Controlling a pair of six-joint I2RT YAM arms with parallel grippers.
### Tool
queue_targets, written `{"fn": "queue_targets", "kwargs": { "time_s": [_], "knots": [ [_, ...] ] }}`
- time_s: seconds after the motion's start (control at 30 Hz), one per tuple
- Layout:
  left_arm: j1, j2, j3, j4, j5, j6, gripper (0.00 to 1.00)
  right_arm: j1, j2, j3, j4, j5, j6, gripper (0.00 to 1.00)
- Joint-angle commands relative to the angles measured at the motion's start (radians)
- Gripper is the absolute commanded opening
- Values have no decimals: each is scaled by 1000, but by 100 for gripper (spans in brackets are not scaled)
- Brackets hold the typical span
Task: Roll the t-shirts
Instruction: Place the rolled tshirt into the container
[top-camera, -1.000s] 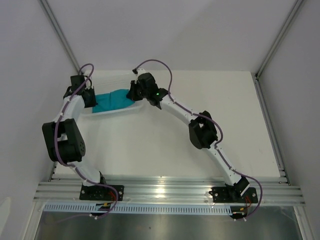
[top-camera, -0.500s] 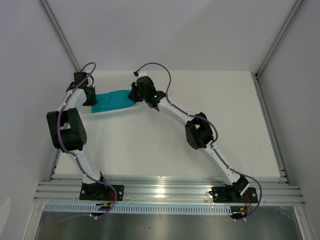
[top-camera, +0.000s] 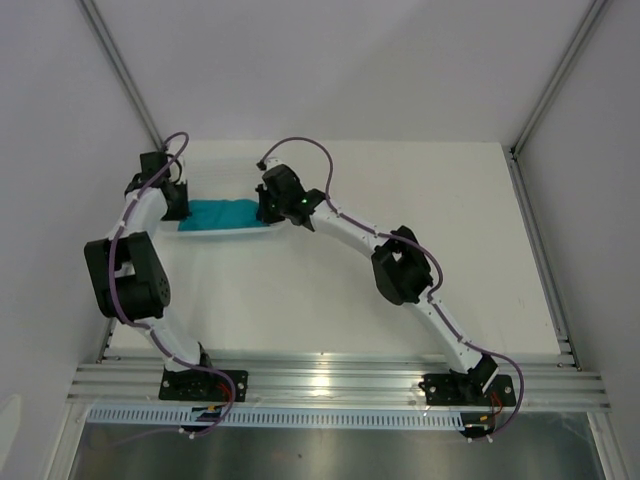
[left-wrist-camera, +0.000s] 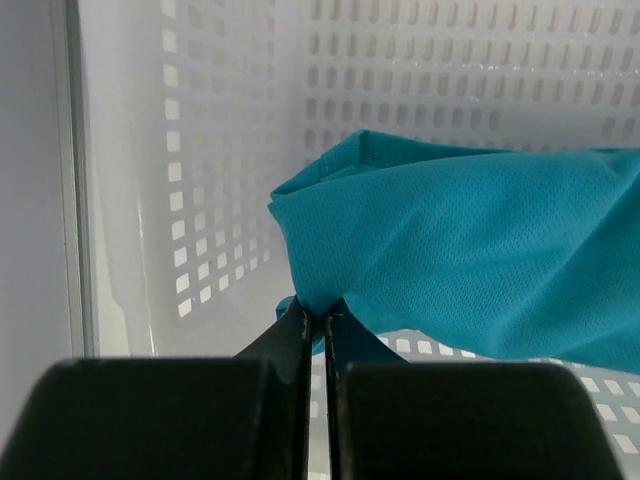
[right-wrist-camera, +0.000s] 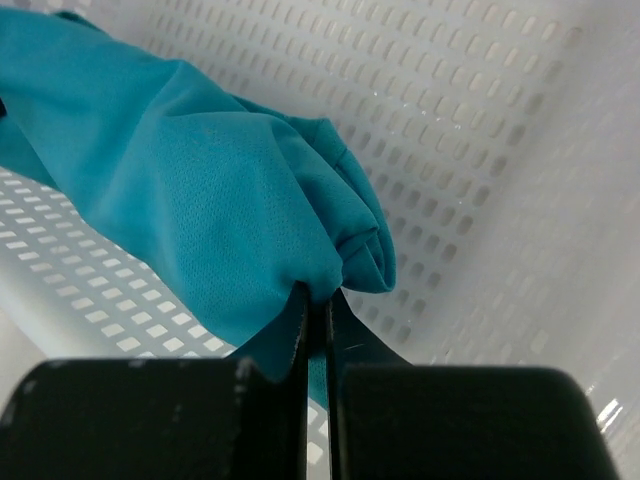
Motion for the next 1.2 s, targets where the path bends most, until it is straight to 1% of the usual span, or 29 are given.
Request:
{"fn": "queue_targets", "kwargs": {
  "time_s": [0.0, 0.03, 0.13, 0.23, 0.3, 0.33, 0.5, 0.83, 1.0, 1.1, 1.13, 1.17],
  "knots": [
    [29, -100, -59, 14, 22, 28, 1, 13, -111, -86, -52, -4, -25, 0],
    [31, -109, -68, 17, 49, 36, 1, 15, -137, -103, -31, -7, -19, 0],
    [32, -106, -62, 21, 43, 45, 1, 12, -136, -83, -22, -3, -10, 0],
    [32, -19, 51, -21, 34, 54, 1, 13, -94, 0, -37, 20, 7, 0],
    [32, 29, 86, -41, 34, 63, 0, 12, -39, 30, -51, 23, 36, 0],
    [32, 58, 111, -41, -1, 68, 1, 13, -25, 38, -66, 23, 47, 0],
    [31, 102, 129, -40, -39, 108, 1, 10, -14, -29, -51, 65, 92, 0],
    [31, 201, 241, -95, -78, 128, 1, 15, 30, -12, -58, 62, 144, 0],
    [31, 221, 252, -103, -85, 134, 1, 18, 39, -5, -95, 72, 151, 0],
    [31, 213, 246, -103, -81, 138, 0, 18, 16, -28, -92, 69, 145, 8],
    [31, 211, 238, -103, -79, 138, 1, 16, 6, -31, -94, 69, 147, 20],
    [32, 210, 237, -101, -75, 142, 1, 18, 1, -34, -97, 66, 148, 27]
  ]
}}
